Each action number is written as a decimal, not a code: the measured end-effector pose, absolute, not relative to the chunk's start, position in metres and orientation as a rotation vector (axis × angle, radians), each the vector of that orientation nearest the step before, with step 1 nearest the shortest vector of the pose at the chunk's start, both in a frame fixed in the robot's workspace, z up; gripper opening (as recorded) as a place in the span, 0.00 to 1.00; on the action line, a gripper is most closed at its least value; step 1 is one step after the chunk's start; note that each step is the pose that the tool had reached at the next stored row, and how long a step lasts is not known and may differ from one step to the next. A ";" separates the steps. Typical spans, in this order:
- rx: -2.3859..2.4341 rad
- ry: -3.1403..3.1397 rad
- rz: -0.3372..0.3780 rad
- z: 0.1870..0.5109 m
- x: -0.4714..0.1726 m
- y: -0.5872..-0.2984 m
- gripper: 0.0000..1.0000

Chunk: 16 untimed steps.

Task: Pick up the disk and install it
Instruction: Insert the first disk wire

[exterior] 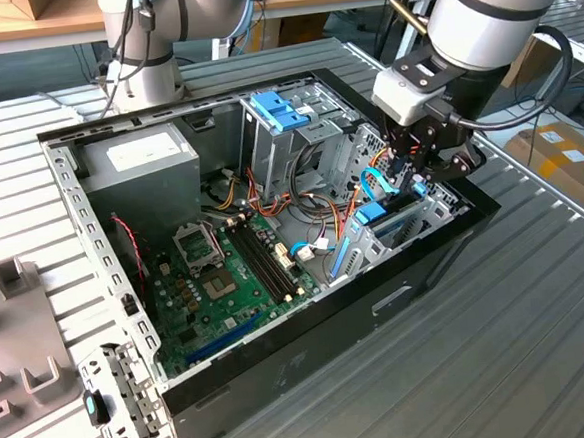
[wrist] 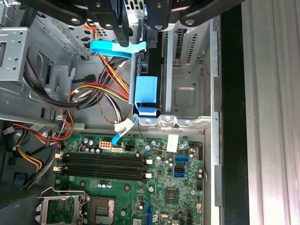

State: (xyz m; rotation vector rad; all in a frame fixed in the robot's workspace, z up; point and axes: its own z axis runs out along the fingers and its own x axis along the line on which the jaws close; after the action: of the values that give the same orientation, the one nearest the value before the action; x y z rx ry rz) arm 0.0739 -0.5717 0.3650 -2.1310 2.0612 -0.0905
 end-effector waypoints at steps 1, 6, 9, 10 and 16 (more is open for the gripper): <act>-2.131 2.061 -0.091 0.365 0.074 -0.572 0.30; -2.132 2.062 -0.091 0.371 0.074 -0.572 0.30; -2.131 2.061 -0.091 0.374 0.074 -0.572 0.30; -2.132 2.062 -0.091 0.375 0.074 -0.572 0.30; -2.132 2.061 -0.091 0.384 0.074 -0.572 0.30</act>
State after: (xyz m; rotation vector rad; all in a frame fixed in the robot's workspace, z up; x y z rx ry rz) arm 0.0740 -0.5717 0.3842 -2.1315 2.0615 -0.0914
